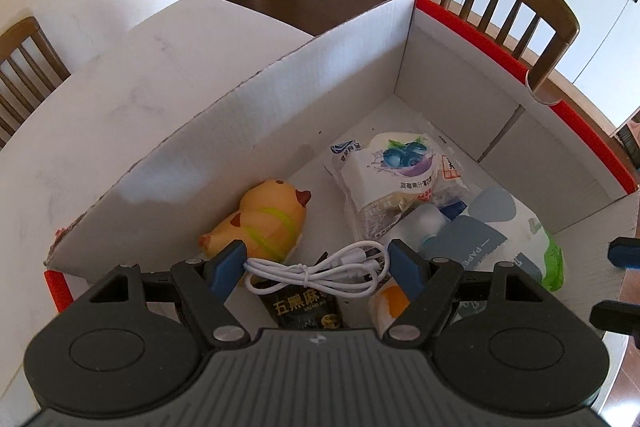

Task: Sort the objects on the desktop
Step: 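Lower and open the left tool releasing the cable while the right tool releases the packet, then withdraw both open tools up and back from the box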

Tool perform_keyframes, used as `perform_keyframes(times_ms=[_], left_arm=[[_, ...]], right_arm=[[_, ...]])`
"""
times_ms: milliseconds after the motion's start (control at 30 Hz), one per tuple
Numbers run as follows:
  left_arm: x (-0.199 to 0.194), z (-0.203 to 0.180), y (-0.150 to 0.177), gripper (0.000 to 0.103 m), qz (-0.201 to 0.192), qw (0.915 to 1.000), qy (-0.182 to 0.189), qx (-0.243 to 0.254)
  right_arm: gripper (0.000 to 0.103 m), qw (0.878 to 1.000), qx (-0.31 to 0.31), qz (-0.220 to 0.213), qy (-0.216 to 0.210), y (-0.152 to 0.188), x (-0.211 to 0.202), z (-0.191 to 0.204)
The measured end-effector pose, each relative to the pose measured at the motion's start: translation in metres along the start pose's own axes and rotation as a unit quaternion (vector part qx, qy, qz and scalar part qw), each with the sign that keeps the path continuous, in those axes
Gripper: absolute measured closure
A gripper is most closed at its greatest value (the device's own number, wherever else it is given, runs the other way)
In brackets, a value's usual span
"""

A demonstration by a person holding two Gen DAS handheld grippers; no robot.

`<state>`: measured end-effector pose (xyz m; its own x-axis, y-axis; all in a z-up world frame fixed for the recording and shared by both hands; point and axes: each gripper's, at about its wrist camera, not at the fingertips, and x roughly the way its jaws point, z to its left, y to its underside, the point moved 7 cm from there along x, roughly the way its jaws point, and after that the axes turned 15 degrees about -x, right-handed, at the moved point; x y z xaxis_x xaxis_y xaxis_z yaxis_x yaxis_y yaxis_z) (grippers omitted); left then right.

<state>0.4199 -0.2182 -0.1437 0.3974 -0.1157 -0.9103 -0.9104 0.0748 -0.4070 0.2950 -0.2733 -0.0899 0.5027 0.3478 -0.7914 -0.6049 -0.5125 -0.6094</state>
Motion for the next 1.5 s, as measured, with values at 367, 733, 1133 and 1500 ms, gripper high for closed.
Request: perform_keyframes(times_ms=[367, 733, 1133, 1500], left_arm=[[-0.016, 0.005, 0.001, 0.025, -0.006, 0.9998, 0.007, -0.019], [-0.051, 0.012, 0.005, 0.012, -0.032, 0.9983, 0.031, -0.036], [-0.103, 0.016, 0.026, 0.000, -0.080, 0.9922, 0.076, -0.058], [-0.151, 0.031, 0.060, 0.000, -0.152, 0.9824, 0.067, -0.085]], right_arm=[[0.061, 1.000, 0.006, -0.002, 0.007, -0.001, -0.003, 0.003], [0.042, 1.000, 0.007, -0.022, 0.003, -0.008, -0.015, 0.012], [0.039, 0.999, -0.006, -0.040, 0.004, -0.016, -0.028, 0.024], [0.033, 0.999, -0.006, -0.047, 0.008, -0.018, -0.038, 0.032]])
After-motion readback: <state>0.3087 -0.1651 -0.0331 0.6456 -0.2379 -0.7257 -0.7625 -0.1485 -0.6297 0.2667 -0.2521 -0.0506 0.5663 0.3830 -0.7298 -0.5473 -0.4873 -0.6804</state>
